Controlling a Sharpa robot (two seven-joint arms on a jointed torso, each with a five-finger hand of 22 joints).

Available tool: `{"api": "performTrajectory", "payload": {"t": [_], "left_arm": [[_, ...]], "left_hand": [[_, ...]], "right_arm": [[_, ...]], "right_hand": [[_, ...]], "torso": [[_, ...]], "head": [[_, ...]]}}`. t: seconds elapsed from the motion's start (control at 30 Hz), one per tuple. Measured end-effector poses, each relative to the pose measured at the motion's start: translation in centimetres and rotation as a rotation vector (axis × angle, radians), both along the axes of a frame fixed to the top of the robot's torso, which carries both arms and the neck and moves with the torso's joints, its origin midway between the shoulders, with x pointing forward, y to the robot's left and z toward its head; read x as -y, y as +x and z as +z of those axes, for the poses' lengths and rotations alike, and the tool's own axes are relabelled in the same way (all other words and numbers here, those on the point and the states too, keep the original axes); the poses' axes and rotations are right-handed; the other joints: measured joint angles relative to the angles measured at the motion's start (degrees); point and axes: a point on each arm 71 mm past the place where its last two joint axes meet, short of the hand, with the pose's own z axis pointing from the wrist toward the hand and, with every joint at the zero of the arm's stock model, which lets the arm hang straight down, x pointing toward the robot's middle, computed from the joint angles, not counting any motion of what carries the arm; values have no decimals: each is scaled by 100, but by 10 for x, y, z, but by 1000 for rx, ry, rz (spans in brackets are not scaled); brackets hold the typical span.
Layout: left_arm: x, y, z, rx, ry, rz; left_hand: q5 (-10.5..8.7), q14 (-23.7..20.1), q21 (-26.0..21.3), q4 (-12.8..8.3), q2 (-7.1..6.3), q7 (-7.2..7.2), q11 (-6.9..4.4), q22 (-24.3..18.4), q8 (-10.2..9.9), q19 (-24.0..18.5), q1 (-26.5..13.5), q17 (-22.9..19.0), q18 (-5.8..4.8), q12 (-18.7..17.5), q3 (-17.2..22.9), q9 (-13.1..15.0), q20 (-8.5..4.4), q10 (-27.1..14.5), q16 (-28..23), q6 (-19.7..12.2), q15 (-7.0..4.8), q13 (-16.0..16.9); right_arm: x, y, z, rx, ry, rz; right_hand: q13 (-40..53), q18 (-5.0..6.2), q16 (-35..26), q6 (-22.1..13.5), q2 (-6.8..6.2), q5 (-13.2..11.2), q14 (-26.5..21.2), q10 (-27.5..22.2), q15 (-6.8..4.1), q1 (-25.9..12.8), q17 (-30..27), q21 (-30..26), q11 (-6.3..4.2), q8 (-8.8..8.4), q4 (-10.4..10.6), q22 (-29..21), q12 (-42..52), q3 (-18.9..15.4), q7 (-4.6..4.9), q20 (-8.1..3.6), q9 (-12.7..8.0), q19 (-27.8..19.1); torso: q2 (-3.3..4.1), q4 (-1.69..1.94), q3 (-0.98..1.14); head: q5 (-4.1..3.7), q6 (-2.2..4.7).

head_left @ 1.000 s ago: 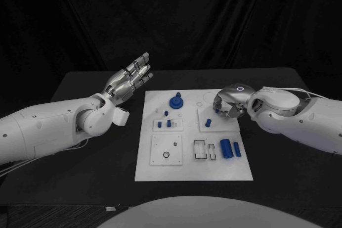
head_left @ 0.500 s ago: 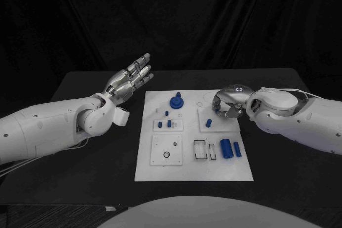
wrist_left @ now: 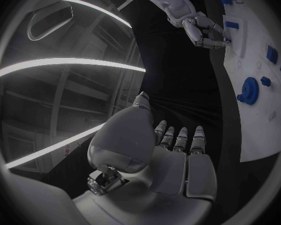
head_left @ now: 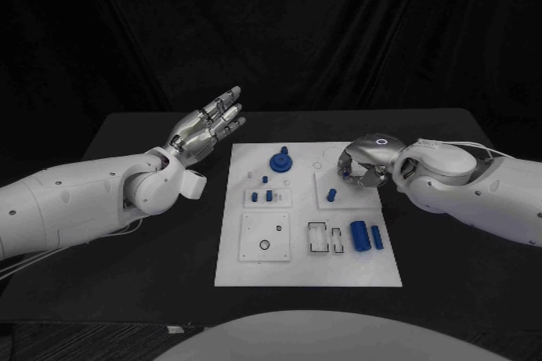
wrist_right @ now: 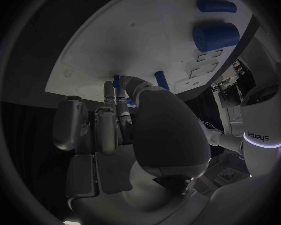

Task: Assemble the parts on the task board

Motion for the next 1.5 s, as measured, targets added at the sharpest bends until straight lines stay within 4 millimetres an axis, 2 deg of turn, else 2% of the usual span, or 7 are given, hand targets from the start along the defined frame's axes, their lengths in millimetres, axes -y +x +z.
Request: {"api": "performTrajectory", "payload": {"t": [0.33,0.57,0.83,1.1,1.3,1.5], "left_arm": [[-1,0,-1,-2,-1,-2],[-1,0,-1,-3,-2,-4],[-1,1,-1,-5,-1,-6],[1,2,-3,-8,0,-10],[1,2,-6,-16,3,-9],[0,1,-11,-27,7,-7]], "left_hand": [[90,-1,0,-33,10,21,39,23,0,19,115,-4,0,12,33,0,103,-1,0,21,81,0],[94,-1,0,-32,10,20,39,37,0,0,115,-4,0,12,32,5,122,-1,0,21,81,-1],[94,-1,0,-32,8,41,59,43,0,21,158,-3,0,34,32,4,143,19,0,41,81,5],[94,-1,0,-32,8,40,91,43,0,1,158,-2,0,34,32,4,163,-11,0,41,81,5],[94,-1,0,-32,8,40,91,42,0,22,158,-1,1,34,32,4,184,-11,0,41,81,4],[94,-1,0,-32,8,40,91,42,0,22,158,0,0,34,32,3,184,-11,0,41,81,4]], "right_arm": [[8,-6,7,32,40,-6],[13,-4,25,90,77,-10],[11,-12,46,133,126,7],[-19,-34,55,125,177,83],[-57,-53,55,106,201,170],[-88,-71,42,74,199,242]], "right_hand": [[-4,0,-23,41,5,48,0,55,0,9,0,-20,29,21,-69,-1,22,8,41,8,46,-8],[-16,0,-23,62,-27,107,0,83,0,39,0,-21,41,21,-124,-1,18,32,21,8,75,-8],[-15,0,-23,62,-27,107,0,83,0,38,0,-20,41,21,-124,-1,15,32,21,8,79,-8],[-14,0,-23,62,-28,107,0,103,0,38,1,-21,60,21,-141,-2,13,48,22,8,81,-8],[-15,0,-22,61,-28,106,0,103,0,37,4,-20,60,21,-141,-2,1,49,22,8,81,-8],[-30,1,-22,40,-28,104,0,104,0,37,4,-20,60,-1,-156,-2,-5,64,42,8,80,-8]], "torso": [[-9,-7,-1],[-21,-14,-1],[-21,-3,-2],[-18,6,2],[-15,-3,2],[-13,-14,1]], "head": [[4,0],[35,0],[57,0],[80,0],[210,0],[330,0]]}}
